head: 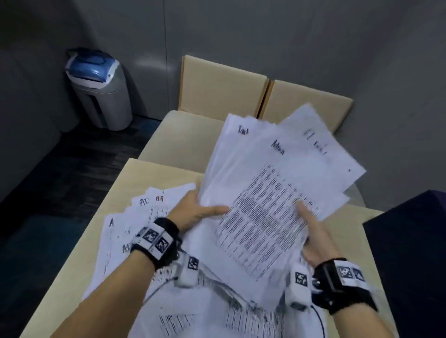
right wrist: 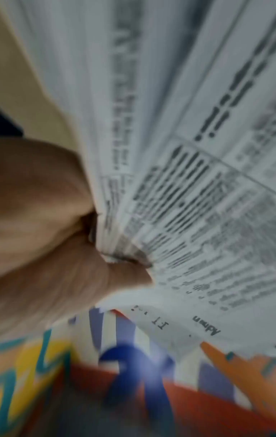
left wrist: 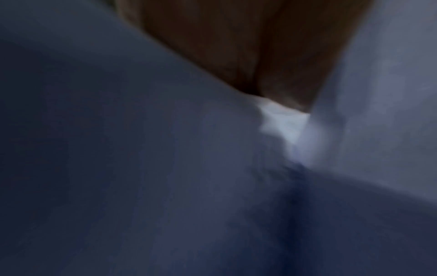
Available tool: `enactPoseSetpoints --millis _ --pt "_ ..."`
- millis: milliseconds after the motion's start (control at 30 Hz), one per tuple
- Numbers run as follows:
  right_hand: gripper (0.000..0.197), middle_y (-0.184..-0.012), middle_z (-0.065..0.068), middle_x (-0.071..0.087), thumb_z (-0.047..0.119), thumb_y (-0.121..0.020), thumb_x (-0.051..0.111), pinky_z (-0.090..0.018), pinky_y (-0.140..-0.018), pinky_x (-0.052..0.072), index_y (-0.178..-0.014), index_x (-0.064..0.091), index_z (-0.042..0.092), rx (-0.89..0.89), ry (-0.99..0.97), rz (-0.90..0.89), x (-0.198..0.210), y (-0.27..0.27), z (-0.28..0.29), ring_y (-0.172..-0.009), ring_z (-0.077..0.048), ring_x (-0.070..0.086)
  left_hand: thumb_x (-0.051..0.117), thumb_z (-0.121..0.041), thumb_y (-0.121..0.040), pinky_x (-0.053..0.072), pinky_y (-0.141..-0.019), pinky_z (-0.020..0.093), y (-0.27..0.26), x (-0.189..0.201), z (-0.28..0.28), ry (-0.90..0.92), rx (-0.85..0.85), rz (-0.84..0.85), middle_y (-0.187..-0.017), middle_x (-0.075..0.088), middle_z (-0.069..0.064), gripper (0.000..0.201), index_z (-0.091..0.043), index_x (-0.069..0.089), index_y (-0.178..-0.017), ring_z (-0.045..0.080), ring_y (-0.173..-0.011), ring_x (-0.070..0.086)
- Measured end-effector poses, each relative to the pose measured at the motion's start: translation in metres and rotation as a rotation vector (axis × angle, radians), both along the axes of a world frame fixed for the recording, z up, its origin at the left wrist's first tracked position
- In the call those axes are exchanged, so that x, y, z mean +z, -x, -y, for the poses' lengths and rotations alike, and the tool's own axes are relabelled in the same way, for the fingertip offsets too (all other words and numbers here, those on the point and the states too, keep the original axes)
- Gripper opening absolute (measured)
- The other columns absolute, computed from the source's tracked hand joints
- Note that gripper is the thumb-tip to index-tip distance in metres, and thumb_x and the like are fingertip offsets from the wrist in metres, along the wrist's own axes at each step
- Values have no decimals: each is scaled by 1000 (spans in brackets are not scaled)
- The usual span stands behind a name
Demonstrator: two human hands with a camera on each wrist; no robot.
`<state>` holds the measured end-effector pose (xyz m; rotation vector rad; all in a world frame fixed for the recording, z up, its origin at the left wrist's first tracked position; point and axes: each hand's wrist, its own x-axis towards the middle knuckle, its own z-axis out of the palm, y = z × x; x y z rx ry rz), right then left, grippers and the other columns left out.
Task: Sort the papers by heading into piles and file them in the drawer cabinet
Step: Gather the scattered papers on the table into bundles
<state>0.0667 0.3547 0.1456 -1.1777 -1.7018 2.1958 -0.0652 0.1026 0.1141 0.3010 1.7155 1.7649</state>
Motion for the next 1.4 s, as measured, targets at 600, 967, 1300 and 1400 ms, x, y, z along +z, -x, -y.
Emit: enactPoseSetpoints --millis 600,967,1300,1400 --pt "94 -134 -4 59 54 -50 92 -37 -102 46 -130 53 28 10 -376 -276 14 -11 33 -117 -17 59 84 4 -68 50 -102 41 -8 34 -17 -232 274 -340 -122 68 11 62 2 58 -124 22 -118 63" --pt "35 -109 1 69 36 -106 38 -39 -86 56 -115 57 9 -116 -731 -570 56 4 30 -94 -19 71 79 14 -68 52 -64 18 5 8 -31 -163 205 -259 -79 73 5 29 -7 75 -87 10 -71 67" --pt "118 -150 3 43 95 -51 56 -44 -116 30 -149 30 33 57 -336 -55 -31 11 -23 -139 -17 41 75 -18 -84 55 -70 27 16 7 -36 -75 154 -195 -75 74 -1 14 -6 71 -78 16 -67 70" --pt "143 -158 -2 35 93 -36 67 -49 -117 30 -154 23 26 247 -264 57 -76 13 -23 -141 -20 38 73 -9 -82 57 -67 29 26 12 -36 -100 126 -136 -68 72 0 13 2 68 -76 9 -61 67"
